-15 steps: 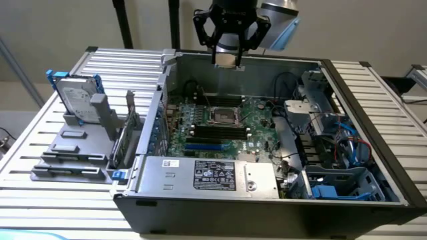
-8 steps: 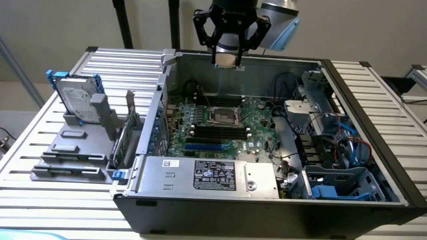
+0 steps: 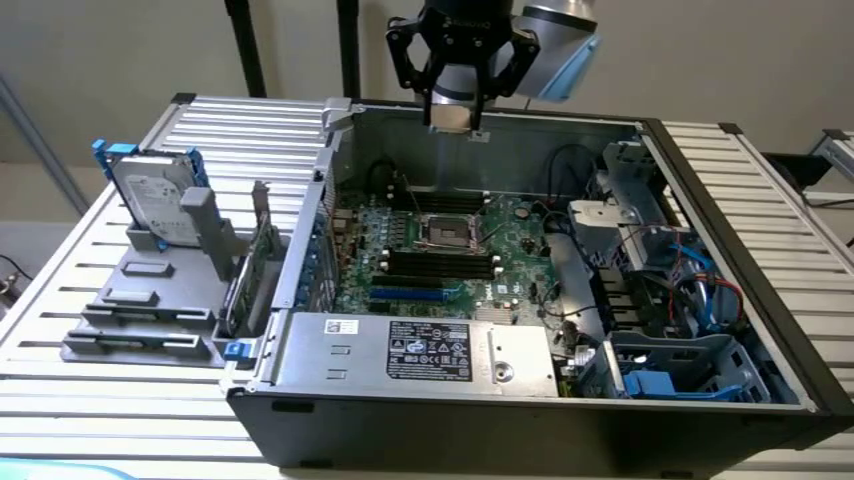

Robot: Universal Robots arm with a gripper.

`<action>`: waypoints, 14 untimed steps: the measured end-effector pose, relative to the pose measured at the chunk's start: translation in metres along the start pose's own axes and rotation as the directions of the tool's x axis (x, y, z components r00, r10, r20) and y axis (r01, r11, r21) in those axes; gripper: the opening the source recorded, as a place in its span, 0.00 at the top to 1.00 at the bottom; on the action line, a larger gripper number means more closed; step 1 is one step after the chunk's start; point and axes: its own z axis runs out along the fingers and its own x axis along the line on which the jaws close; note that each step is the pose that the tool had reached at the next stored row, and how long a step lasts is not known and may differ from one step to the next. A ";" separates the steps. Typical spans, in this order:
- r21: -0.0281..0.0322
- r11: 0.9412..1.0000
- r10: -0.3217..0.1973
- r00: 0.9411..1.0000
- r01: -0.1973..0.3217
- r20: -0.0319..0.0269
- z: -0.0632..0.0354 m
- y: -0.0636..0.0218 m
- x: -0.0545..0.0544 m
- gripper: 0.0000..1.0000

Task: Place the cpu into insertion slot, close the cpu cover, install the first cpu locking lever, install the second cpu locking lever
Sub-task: 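Place the cpu into insertion slot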

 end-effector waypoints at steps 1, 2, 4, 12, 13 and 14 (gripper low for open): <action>0.001 1.000 0.000 1.000 0.000 0.000 0.0011 0.0040 0.000 0.45; 0.003 1.000 0.000 1.000 0.000 0.000 0.0026 0.0084 0.000 0.45; 0.007 1.000 0.000 1.000 0.000 0.000 0.0054 0.0158 -0.001 0.45; 0.045 0.999 0.001 1.000 -0.001 0.001 0.0127 0.0272 -0.019 0.45; 0.048 0.999 0.001 1.000 -0.001 0.002 0.0135 0.0273 -0.022 0.45; 0.049 0.999 0.008 1.000 -0.008 0.002 0.0147 0.0272 -0.024 0.45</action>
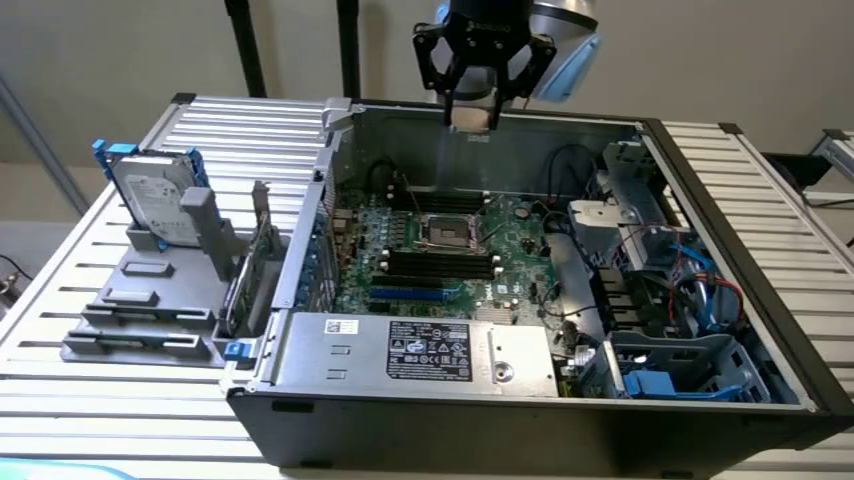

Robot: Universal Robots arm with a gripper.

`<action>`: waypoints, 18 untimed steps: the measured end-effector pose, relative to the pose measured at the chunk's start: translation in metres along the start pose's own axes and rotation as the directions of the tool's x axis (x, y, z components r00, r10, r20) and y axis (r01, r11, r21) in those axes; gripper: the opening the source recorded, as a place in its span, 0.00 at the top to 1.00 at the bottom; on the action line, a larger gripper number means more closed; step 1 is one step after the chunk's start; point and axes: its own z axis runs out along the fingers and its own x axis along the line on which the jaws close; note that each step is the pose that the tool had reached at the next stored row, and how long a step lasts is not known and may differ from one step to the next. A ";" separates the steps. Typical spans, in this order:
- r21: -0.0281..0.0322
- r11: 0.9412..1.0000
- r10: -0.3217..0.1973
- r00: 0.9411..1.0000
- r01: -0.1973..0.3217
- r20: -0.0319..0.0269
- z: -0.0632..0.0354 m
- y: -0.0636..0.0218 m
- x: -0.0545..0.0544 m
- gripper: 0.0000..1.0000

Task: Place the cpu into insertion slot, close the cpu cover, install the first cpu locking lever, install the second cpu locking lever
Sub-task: 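Place the cpu into insertion slot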

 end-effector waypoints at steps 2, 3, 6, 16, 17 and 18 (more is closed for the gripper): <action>0.000 1.000 0.028 1.000 -0.028 0.001 0.0029 -0.0001 0.000 0.45; 0.000 0.999 0.045 0.999 -0.045 0.002 0.0043 -0.0001 0.000 0.45; -0.002 0.995 0.101 0.995 -0.101 0.004 0.0088 -0.0003 0.000 0.45; -0.005 0.965 0.262 0.965 -0.262 0.010 0.0147 -0.0006 -0.001 0.45; -0.005 0.961 0.276 0.961 -0.276 0.011 0.0148 -0.0006 -0.001 0.45; -0.005 0.957 0.289 0.957 -0.289 0.011 0.0149 -0.0006 -0.001 0.45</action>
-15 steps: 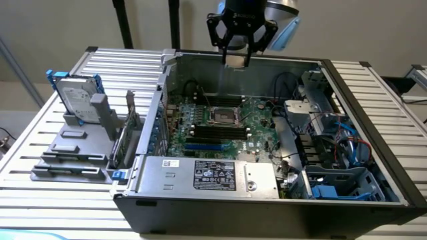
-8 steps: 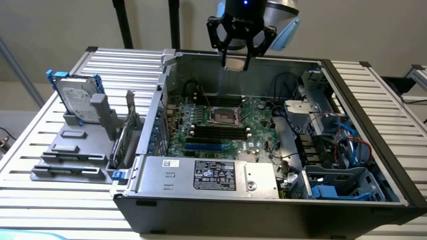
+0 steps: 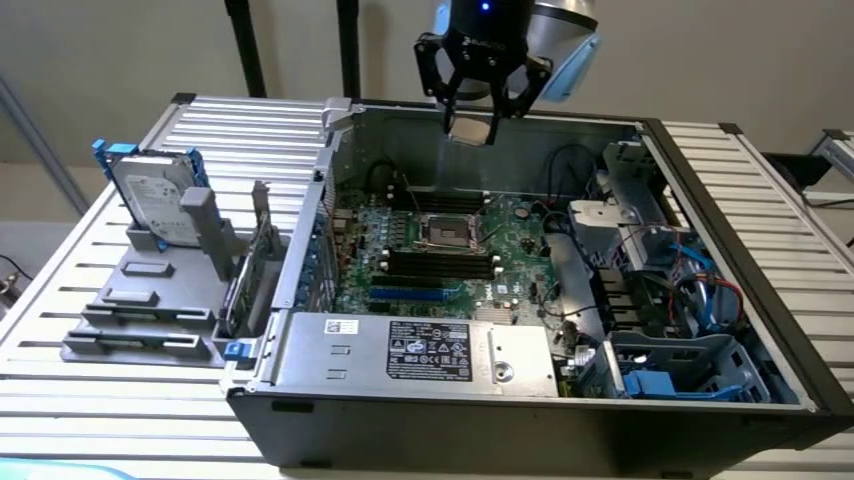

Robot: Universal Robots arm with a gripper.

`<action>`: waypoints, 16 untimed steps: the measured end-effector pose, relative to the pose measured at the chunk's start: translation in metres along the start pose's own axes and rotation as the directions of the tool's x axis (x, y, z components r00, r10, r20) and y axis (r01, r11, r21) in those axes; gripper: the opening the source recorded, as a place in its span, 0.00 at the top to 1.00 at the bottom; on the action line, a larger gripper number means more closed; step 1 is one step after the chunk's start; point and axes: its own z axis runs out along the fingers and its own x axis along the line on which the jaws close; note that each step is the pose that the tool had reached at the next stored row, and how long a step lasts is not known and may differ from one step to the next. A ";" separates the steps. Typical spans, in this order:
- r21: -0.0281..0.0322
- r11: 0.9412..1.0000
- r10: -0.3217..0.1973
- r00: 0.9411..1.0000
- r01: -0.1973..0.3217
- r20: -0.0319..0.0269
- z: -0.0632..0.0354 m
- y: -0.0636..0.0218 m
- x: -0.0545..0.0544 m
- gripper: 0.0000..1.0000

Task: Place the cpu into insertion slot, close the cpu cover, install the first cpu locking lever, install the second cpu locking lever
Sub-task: 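Place the cpu into insertion slot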

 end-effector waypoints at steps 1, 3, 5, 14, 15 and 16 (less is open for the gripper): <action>0.000 1.000 0.014 1.000 -0.014 0.001 0.0001 0.0000 0.000 0.45; 0.001 0.999 0.042 0.999 -0.042 0.002 0.0001 0.0000 0.000 0.45; 0.001 0.998 0.070 0.998 -0.070 0.004 0.0002 0.0000 0.000 0.45; 0.003 0.981 0.196 0.981 -0.196 0.010 0.0004 0.0000 0.000 0.45; 0.003 0.978 0.209 0.978 -0.210 0.011 0.0005 0.0000 0.000 0.45; 0.003 0.975 0.223 0.975 -0.224 0.012 0.0005 0.0000 0.000 0.45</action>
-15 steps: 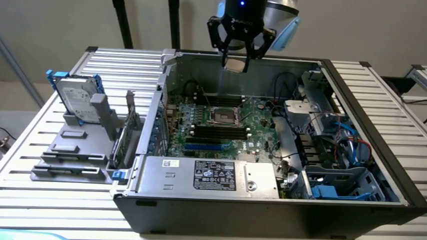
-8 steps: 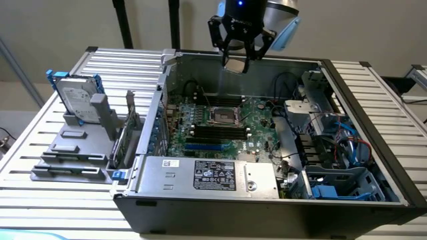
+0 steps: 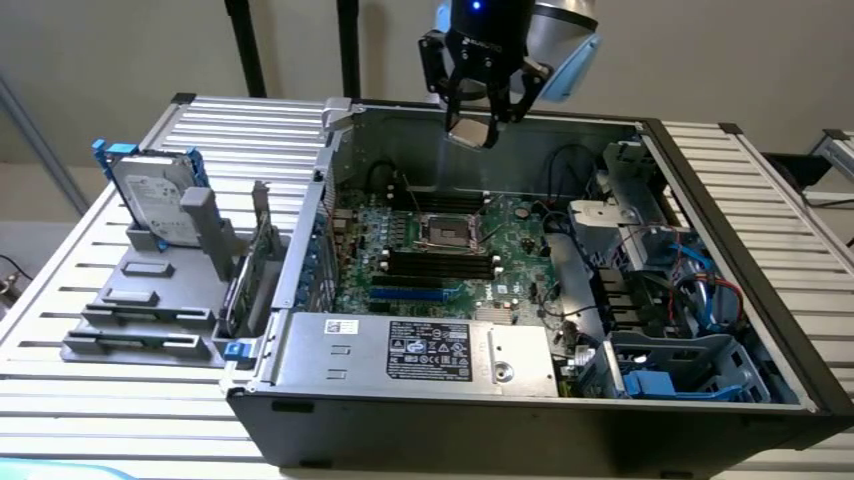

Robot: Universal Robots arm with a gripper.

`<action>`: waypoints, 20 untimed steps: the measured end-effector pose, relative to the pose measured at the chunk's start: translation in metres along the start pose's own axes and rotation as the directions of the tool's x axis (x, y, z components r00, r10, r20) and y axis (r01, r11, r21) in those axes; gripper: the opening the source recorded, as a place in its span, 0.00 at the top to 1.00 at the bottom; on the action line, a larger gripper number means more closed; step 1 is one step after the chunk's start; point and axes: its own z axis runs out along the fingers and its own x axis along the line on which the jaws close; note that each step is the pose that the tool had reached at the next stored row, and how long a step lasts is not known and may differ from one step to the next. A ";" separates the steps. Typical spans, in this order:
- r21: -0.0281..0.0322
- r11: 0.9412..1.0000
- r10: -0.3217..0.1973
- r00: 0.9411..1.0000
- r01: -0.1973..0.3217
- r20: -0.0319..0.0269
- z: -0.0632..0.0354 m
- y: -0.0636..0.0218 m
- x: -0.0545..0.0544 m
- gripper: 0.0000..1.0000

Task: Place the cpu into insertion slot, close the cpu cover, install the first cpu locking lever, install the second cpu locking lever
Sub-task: 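Place the cpu into insertion slot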

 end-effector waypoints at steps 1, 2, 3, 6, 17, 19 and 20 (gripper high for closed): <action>0.000 1.000 0.014 1.000 -0.014 0.001 0.0000 0.0000 0.000 0.45; 0.000 1.000 0.028 1.000 -0.028 0.001 0.0001 0.0000 0.000 0.45; 0.001 0.999 0.042 0.999 -0.042 0.002 0.0001 0.0000 0.000 0.45; 0.001 0.996 0.086 0.996 -0.086 0.004 0.0002 0.0000 0.000 0.45; 0.000 0.965 0.262 0.965 -0.262 0.010 0.0015 0.0000 0.000 0.45; -0.001 0.955 0.296 0.955 -0.296 0.011 0.0022 -0.0001 0.000 0.45; -0.002 0.950 0.313 0.950 -0.313 0.012 0.0025 -0.0001 0.000 0.45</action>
